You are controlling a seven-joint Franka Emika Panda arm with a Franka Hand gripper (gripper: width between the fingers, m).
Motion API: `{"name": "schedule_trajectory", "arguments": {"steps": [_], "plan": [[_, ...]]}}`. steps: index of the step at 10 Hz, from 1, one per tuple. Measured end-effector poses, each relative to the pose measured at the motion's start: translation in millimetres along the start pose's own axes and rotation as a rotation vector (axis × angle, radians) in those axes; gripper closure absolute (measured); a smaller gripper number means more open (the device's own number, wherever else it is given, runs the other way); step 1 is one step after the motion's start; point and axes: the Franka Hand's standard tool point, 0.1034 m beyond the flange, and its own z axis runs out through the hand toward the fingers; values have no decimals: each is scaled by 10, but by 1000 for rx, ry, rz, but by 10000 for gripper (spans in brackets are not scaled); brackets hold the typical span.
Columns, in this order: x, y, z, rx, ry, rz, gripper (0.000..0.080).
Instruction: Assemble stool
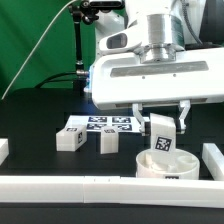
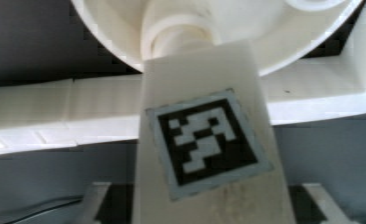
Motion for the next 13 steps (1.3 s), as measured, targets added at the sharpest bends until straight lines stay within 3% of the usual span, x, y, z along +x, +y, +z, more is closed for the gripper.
{"name": "schedule_trajectory", "arguments": {"steps": [4,13], "plan": [[-48,75,-19,-13,34,39,472],[-40,141,-11,-1,32,67,472]]}}
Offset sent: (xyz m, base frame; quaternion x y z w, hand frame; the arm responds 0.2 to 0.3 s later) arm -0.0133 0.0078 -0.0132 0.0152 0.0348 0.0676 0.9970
